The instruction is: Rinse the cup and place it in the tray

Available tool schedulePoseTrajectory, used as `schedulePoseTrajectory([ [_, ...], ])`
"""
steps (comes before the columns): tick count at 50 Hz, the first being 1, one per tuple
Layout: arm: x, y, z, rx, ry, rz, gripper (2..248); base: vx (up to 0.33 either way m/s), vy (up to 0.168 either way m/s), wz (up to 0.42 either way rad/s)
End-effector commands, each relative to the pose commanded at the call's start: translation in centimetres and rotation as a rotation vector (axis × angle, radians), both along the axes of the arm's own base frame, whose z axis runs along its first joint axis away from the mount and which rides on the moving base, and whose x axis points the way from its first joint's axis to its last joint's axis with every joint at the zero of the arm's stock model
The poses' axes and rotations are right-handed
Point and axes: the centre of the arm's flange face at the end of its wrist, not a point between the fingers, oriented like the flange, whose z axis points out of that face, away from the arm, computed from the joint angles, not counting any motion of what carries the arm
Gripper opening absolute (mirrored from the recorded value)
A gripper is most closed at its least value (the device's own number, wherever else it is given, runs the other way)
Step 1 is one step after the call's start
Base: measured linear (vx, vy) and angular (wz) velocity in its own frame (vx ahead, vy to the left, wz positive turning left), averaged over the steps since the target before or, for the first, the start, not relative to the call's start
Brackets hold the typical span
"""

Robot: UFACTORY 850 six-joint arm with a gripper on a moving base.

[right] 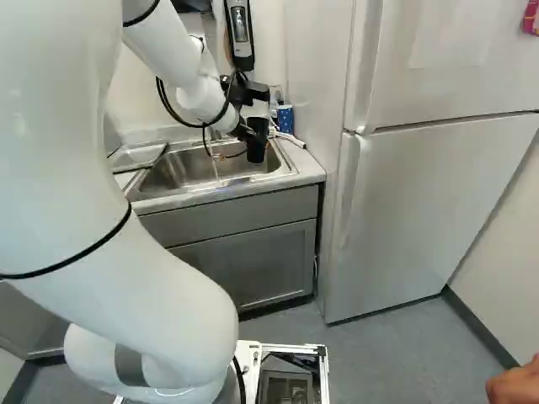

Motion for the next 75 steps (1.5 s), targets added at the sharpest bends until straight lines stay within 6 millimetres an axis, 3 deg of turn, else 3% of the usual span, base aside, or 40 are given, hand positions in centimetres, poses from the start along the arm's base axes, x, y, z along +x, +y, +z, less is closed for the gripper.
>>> schedulePoseTrajectory([
  [56,0.0,0.7,-0.1,-0.005,0.015,0.098,121,0.000,0.000,0.000],
  [75,0.0,2.6,-0.2,0.050,0.019,0.148,121,0.000,0.000,0.000],
])
